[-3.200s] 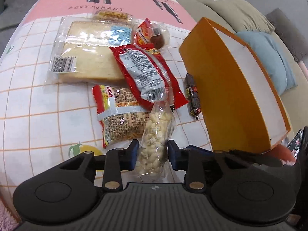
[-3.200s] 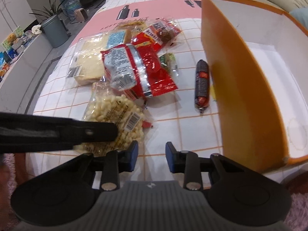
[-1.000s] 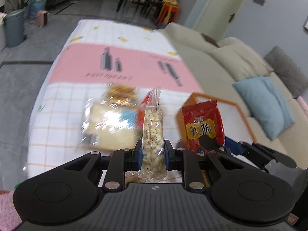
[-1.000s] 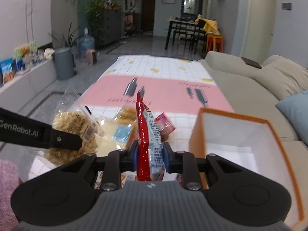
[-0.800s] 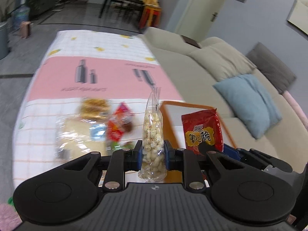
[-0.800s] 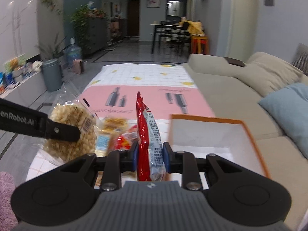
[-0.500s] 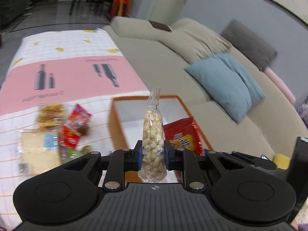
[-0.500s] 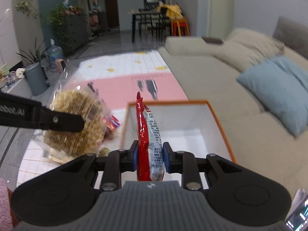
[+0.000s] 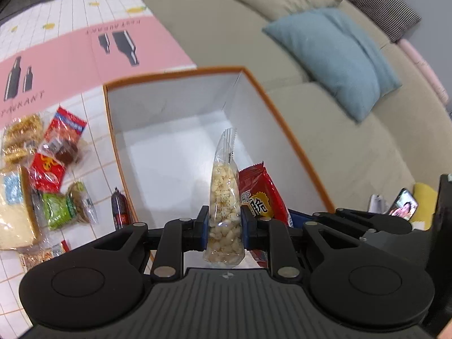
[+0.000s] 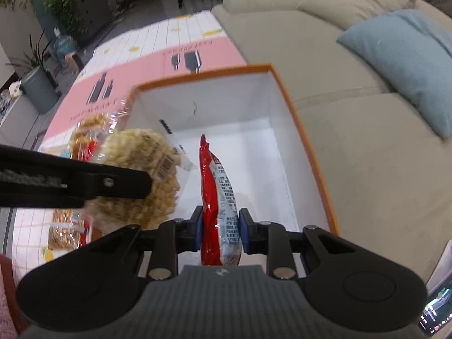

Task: Organize snacks
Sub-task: 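Carry both bags over the orange box and open both tools to drop them, then withdraw both tools from the box back over the table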

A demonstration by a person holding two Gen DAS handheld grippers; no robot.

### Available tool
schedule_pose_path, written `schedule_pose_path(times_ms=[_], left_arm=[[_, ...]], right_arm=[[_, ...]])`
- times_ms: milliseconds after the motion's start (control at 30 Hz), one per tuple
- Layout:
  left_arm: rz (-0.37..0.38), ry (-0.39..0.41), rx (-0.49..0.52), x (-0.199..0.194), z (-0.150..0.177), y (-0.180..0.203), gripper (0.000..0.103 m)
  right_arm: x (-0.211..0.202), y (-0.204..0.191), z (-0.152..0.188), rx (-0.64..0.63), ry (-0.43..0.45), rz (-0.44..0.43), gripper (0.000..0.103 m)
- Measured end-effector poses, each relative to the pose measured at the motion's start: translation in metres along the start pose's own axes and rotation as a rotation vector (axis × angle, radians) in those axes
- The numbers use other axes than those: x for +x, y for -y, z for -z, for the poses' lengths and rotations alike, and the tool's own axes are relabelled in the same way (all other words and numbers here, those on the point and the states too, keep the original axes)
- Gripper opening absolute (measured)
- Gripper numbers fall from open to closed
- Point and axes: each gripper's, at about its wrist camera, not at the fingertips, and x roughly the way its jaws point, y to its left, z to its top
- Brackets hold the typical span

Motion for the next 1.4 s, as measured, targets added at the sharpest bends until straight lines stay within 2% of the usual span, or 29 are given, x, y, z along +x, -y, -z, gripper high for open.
schedule_pose_path(times_ms=[433,667,900,1100,1233,1400], left_arm=[[-0.017,-0.149,-0.032,0.04,0.005,-0.011,0.024],[-0.014,-0.183,-0.038,0.043,0.006,-0.013,0.024],[-0.003,-0.162,-0.062,0.028,0.007,-0.022,0.027],[0.001,-0.066,-0.036,-0.009,0.009,-0.028,0.029],[-0.017,-0.021,-0.023,-0.028,0.013,-0.032,0.031],[-0.049,-0.008,-0.03,-0.041,0.02,-0.042,0.031]], right_arm=[[0.036,-0.005,0.007,-0.066,-0.16,0.0,0.024],[0.041,-0.01,0.01,-0.074,-0.183,-0.013,0.026],[0.04,-0.016,0.01,-0.067,-0.198,-0.044,0.033],[0.041,-0.027,0.012,-0.049,-0.211,-0.074,0.037],[0.045,-0.035,0.012,-0.01,-0.23,-0.115,0.04],[0.055,-0.046,0.009,-0.006,-0.234,-0.097,0.042]])
